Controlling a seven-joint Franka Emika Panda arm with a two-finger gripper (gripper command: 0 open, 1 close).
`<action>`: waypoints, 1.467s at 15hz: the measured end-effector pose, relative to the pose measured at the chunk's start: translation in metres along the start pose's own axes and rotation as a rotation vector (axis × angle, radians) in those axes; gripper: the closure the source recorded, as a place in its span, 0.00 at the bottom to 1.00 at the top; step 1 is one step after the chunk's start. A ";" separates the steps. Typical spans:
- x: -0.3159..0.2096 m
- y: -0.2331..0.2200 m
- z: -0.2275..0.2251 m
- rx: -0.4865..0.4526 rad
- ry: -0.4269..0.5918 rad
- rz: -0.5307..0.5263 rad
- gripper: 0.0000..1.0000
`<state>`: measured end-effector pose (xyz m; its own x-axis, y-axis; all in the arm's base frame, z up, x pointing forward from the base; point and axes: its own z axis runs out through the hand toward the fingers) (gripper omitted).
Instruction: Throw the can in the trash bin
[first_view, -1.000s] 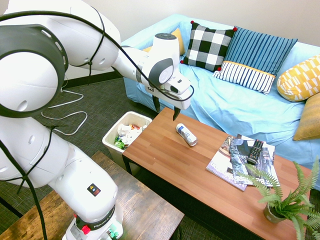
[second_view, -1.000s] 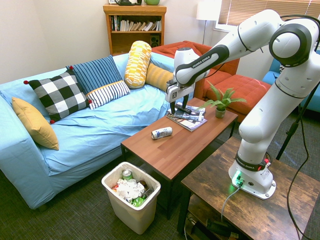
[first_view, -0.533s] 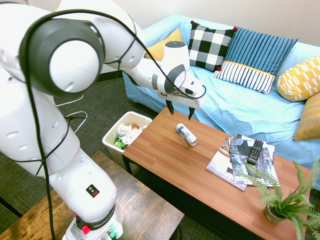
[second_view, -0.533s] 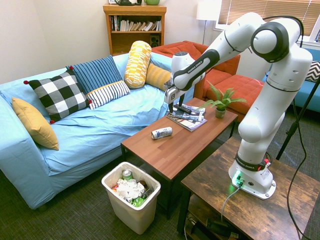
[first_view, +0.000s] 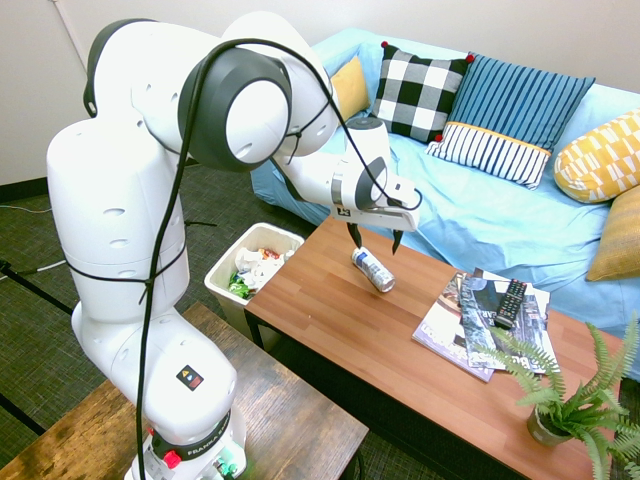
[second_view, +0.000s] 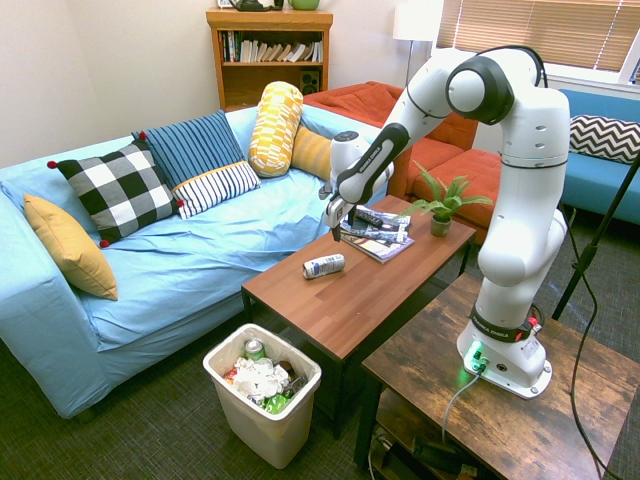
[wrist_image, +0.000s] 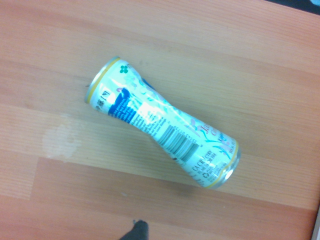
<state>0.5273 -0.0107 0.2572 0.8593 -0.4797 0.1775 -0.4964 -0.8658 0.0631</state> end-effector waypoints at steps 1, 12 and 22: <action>-0.003 -0.007 0.006 0.000 0.009 -0.029 0.00; -0.004 -0.037 0.091 -0.026 0.018 -0.270 0.00; 0.000 -0.054 0.157 -0.081 0.015 -0.351 1.00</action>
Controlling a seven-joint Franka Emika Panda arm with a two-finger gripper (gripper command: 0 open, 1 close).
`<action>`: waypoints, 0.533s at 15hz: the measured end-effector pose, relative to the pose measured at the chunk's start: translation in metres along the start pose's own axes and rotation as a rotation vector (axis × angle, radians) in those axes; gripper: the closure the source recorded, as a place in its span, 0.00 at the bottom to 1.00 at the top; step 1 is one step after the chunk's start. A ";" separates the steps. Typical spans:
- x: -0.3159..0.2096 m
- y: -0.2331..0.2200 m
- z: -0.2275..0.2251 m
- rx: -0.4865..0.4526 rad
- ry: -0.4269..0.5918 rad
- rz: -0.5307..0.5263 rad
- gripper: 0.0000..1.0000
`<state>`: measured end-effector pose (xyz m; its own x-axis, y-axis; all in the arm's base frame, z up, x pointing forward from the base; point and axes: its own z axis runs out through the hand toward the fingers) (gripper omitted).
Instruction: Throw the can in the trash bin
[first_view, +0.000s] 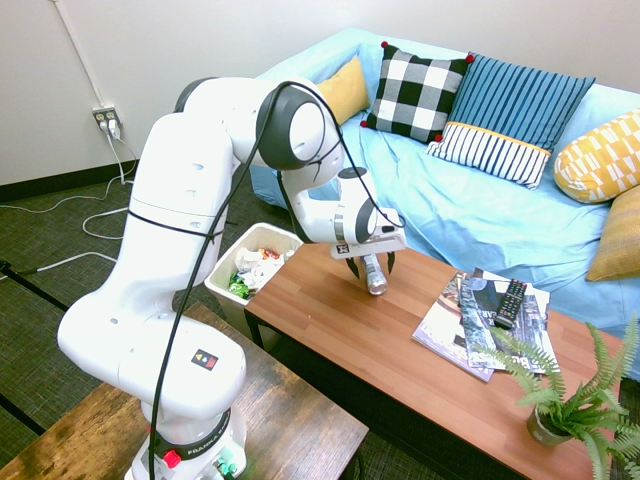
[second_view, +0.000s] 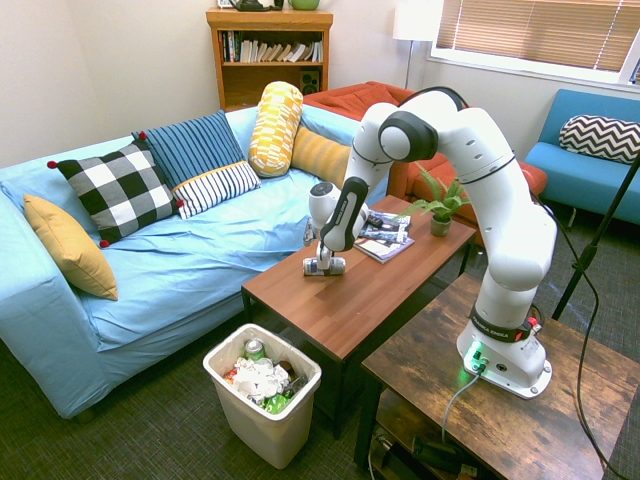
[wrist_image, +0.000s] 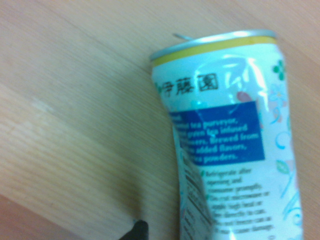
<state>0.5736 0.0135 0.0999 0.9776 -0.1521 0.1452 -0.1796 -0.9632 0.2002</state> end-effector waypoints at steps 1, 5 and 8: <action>0.001 0.000 0.003 -0.001 -0.001 0.006 1.00; 0.007 0.004 0.002 0.004 0.002 0.041 1.00; 0.011 0.006 0.000 0.006 0.008 0.059 1.00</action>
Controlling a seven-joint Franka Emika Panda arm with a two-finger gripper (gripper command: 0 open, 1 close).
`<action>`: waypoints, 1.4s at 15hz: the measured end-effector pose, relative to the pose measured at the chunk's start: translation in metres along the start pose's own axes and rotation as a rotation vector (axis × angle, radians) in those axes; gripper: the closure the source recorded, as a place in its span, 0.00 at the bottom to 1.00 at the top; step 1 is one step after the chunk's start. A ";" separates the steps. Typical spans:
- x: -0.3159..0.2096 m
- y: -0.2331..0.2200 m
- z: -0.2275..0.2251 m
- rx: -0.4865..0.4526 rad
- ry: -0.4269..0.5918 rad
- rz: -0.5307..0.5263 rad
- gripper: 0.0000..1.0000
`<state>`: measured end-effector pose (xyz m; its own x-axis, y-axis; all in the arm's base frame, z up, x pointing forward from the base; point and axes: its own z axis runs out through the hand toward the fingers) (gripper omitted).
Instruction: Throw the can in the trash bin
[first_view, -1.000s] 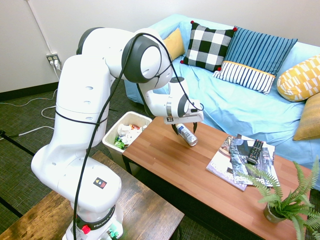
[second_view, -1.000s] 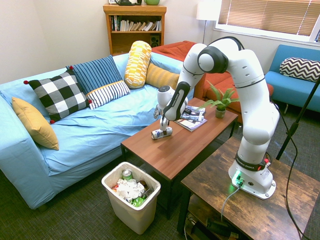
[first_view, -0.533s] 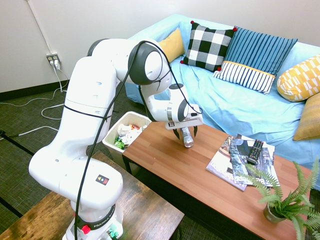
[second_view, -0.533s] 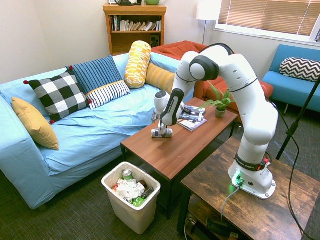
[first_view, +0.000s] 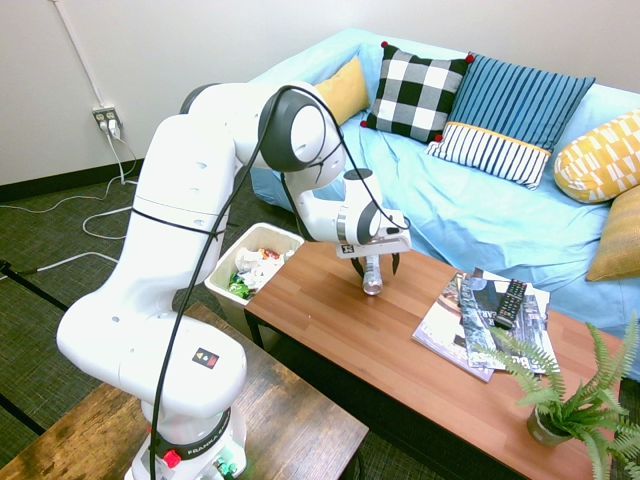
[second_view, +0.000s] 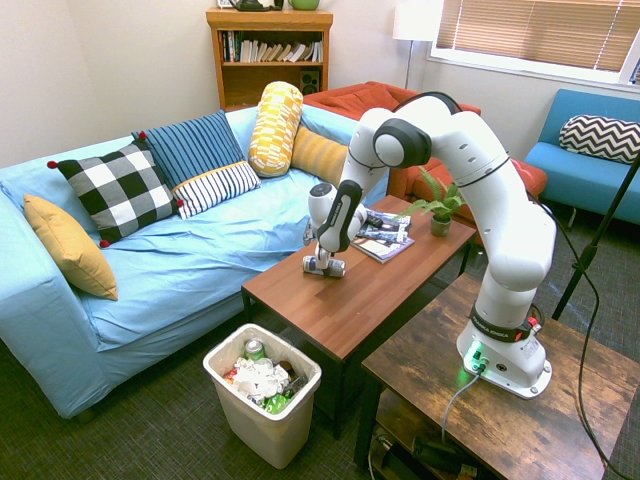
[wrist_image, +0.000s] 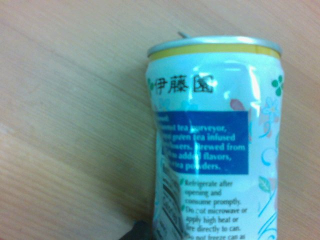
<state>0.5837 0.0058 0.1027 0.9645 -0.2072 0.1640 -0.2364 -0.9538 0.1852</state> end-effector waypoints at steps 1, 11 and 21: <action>0.000 0.000 0.000 0.001 -0.001 0.004 1.00; -0.001 0.002 0.001 0.003 -0.011 0.008 1.00; -0.023 -0.095 -0.089 0.079 0.088 -0.014 1.00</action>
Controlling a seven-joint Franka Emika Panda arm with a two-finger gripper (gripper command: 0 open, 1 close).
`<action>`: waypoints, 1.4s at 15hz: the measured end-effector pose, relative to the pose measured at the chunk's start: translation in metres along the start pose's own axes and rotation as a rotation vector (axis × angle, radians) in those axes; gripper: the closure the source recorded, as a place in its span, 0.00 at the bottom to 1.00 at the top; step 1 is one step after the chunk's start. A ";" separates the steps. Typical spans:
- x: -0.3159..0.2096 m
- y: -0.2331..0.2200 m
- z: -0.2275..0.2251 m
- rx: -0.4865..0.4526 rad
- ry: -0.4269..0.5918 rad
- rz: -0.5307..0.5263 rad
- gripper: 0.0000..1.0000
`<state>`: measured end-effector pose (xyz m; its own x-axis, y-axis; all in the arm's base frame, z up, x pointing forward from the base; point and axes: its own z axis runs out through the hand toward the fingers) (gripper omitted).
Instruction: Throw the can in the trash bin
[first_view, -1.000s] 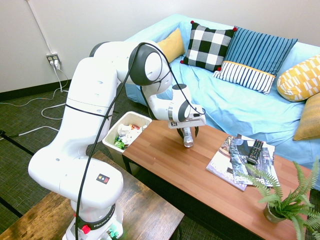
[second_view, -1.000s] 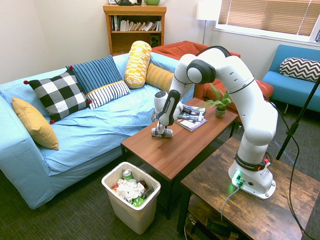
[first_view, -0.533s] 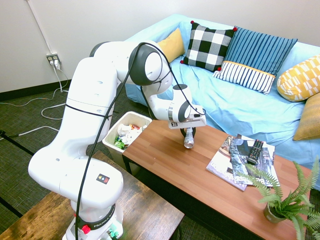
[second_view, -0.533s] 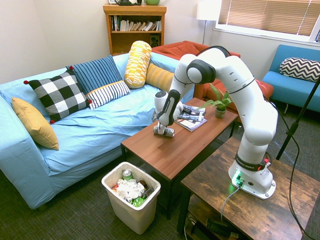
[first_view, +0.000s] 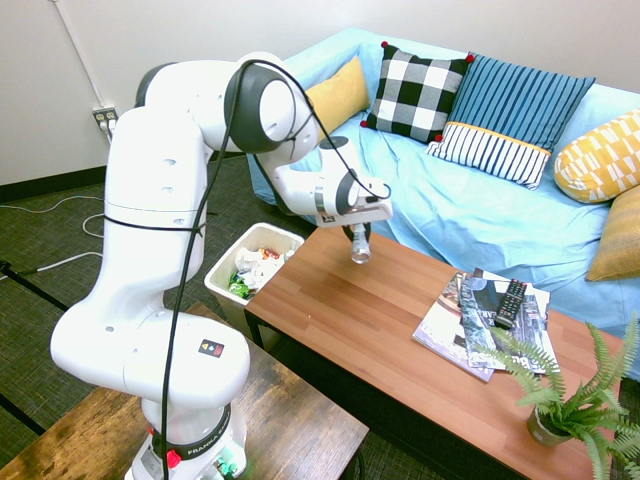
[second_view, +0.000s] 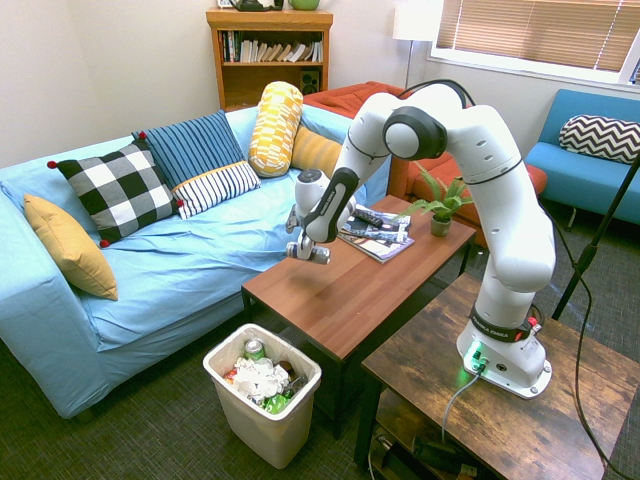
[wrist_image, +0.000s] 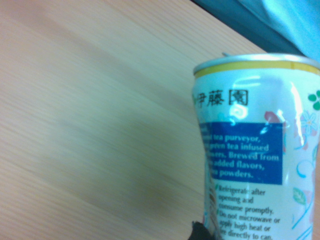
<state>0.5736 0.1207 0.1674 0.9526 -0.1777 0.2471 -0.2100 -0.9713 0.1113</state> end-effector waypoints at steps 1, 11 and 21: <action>-0.016 -0.028 -0.003 0.000 0.007 -0.006 1.00; -0.137 -0.211 0.033 -0.042 0.077 -0.133 1.00; -0.148 -0.235 0.045 -0.074 0.083 -0.139 0.00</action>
<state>0.4919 0.3682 0.0617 0.9528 -0.0262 0.3024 -0.0964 -0.9708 0.2196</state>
